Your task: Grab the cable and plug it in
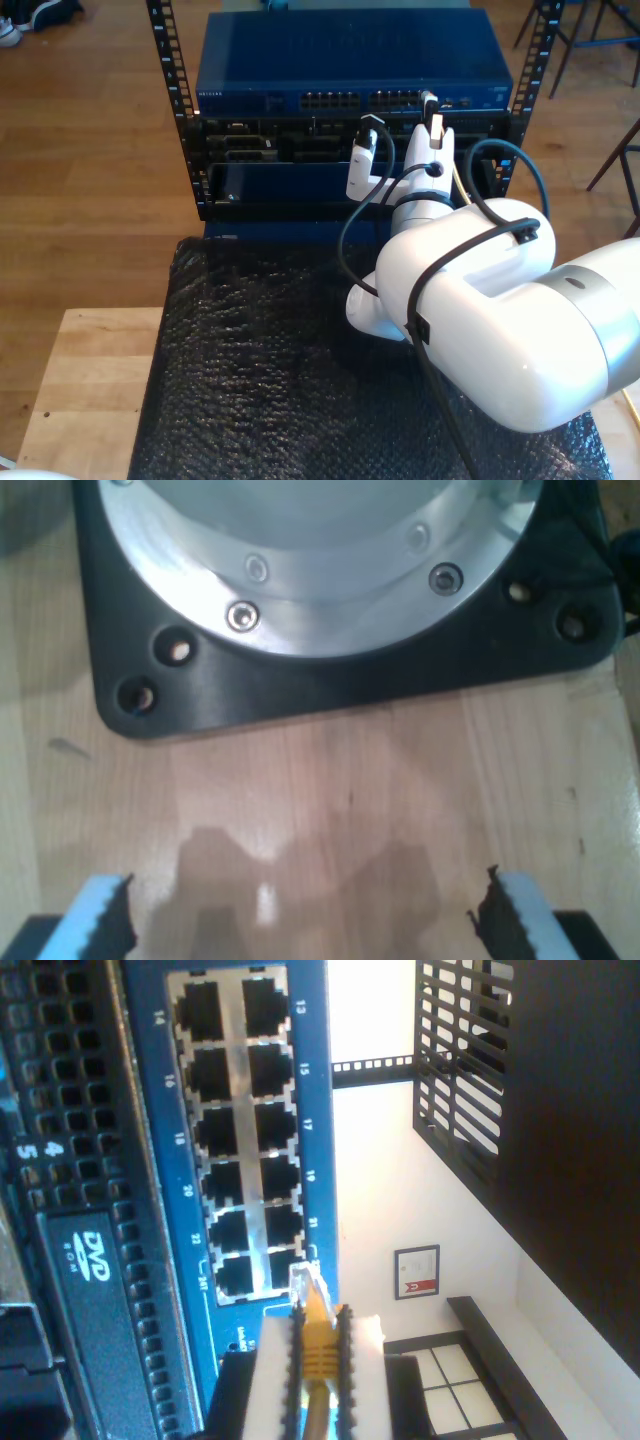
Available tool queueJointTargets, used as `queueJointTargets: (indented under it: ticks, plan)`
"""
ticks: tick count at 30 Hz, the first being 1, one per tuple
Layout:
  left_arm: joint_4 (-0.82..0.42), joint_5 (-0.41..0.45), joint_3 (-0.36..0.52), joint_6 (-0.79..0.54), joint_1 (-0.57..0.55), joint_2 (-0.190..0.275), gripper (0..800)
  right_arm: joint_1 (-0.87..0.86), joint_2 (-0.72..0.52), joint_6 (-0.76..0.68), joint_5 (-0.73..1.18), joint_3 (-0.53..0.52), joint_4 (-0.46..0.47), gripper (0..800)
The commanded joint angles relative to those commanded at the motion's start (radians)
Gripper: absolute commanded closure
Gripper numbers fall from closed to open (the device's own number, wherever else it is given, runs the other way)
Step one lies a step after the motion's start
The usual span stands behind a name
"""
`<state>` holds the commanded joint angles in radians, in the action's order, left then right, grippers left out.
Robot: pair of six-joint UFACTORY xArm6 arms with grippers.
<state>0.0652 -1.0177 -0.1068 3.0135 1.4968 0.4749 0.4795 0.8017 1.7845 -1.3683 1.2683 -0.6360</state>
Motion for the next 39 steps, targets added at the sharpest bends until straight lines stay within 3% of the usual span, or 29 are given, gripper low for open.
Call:
queueJointTargets:
  ticks: [39]
  plan:
    - [0.0, 0.0, 0.0, 0.0, 0.0, 0.0, 0, -0.005, 0.009, 0.0, 0.012, 0.005, 0.017, 800]
